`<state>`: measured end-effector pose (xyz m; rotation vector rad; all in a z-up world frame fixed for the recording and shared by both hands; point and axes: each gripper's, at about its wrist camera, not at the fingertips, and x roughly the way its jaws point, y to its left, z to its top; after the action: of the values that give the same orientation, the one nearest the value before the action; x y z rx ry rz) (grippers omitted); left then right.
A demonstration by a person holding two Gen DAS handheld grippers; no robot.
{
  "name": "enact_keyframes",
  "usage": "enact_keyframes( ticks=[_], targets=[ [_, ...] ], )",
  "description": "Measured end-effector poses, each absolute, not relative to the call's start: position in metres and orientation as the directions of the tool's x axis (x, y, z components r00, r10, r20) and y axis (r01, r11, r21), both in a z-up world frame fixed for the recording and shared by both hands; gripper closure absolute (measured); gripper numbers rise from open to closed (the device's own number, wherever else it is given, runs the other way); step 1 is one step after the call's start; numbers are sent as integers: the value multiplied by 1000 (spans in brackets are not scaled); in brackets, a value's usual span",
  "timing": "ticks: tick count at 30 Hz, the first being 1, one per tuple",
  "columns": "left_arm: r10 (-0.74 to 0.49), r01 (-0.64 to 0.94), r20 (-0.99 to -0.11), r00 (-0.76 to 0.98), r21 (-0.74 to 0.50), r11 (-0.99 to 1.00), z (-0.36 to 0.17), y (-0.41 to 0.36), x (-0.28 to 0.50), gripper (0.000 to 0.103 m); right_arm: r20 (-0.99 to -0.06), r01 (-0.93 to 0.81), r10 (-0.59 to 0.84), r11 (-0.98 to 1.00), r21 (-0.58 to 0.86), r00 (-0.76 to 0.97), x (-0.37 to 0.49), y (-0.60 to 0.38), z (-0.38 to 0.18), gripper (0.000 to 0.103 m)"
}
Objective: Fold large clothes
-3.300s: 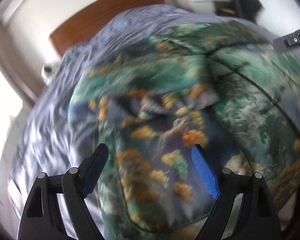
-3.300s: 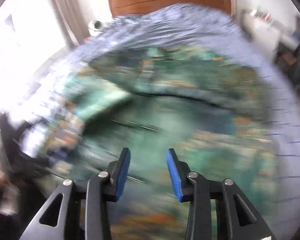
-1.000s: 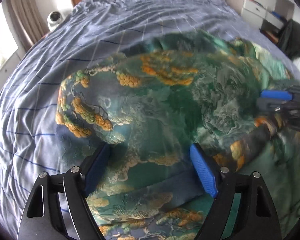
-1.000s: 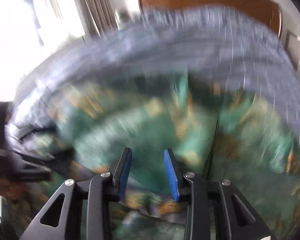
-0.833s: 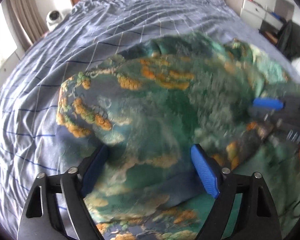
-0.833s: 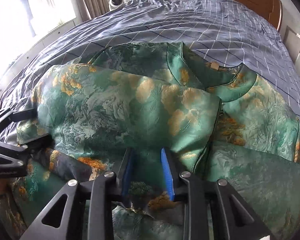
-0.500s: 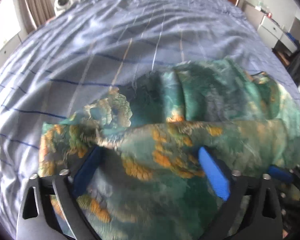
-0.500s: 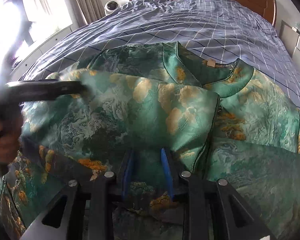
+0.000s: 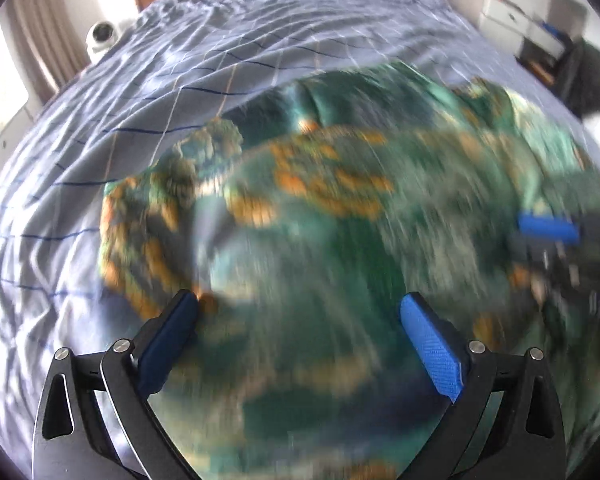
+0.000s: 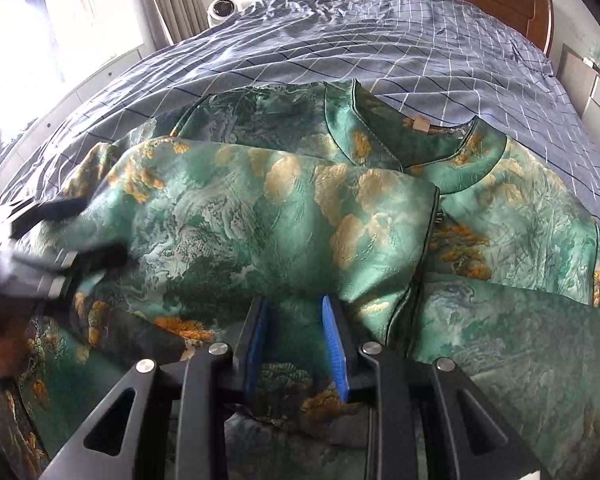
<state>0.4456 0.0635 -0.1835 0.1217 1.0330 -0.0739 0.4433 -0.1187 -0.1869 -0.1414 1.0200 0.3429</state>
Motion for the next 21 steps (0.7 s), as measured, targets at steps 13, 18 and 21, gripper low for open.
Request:
enact_keyframes(
  ticks=[13,18,21],
  targets=[
    [-156,242,-825,543,-24,970,-151,53,263,3,-820,-320,150,946,-43,553,328,-134,-124,47],
    [-146,242,-821,552,-9,970,-158,41,222,3,-803,-309,109,946,-97,586,250,-163,-125,47],
    [-153,242,-827,541,-21,970,-164,36,206,3,-796,-259,65,959,-117,602,211,-182,-132,47]
  ],
)
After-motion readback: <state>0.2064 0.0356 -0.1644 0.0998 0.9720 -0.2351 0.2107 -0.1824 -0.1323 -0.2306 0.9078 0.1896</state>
